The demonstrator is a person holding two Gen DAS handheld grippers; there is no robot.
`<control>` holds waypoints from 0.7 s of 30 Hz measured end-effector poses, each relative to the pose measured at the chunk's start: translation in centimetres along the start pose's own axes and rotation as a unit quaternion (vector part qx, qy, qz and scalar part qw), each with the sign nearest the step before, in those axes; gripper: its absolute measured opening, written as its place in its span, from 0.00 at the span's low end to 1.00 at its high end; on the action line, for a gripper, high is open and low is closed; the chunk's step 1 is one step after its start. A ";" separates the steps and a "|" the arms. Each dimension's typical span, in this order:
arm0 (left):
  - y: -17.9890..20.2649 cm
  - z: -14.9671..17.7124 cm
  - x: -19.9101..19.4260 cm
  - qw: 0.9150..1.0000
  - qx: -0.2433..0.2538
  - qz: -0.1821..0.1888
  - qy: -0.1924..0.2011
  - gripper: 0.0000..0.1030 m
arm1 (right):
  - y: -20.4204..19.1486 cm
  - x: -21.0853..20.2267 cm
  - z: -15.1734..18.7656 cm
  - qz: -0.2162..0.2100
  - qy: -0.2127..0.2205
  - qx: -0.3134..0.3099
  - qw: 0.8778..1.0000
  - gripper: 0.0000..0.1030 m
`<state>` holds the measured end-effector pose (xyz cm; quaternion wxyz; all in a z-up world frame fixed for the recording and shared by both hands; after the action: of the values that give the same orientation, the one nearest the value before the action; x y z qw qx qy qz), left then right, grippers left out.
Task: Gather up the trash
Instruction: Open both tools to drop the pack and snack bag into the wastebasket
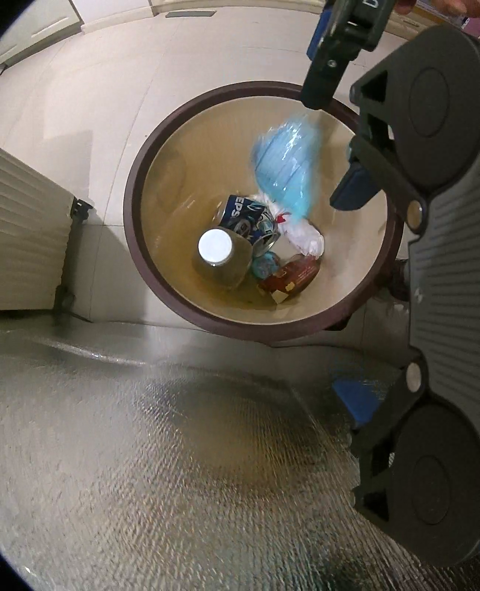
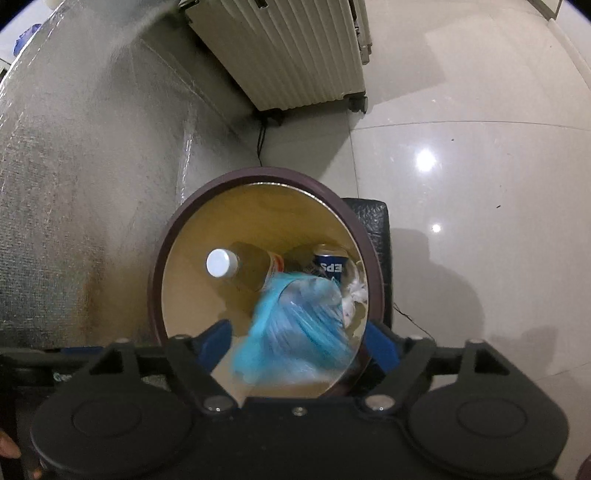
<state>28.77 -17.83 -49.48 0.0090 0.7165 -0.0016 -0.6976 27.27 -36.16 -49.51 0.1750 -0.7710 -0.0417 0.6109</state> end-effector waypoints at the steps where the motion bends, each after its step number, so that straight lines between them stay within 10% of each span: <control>1: -0.1 0.0 -0.1 1.000 0.000 0.001 0.001 0.97 | 0.0 0.0 0.1 -0.003 0.001 0.000 1.000 0.84; 21: -0.1 0.4 -4.9 0.999 0.022 0.014 0.043 1.00 | 0.4 -4.7 0.5 0.021 0.033 -0.022 0.999 1.00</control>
<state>28.27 -17.69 -44.62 0.0032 0.7454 -0.0268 -0.6660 25.51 -37.74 -45.35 0.1463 -0.7954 -0.0334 0.5873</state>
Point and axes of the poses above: each gripper's, at about its wrist camera, not at the fingertips, and x roughly the way its jaws point, y to its right, z to its underside, the point moved 10 cm from there along x, roughly the way its jaws point, and after that the axes turned 4 degrees about y, right-handed, at the moved point
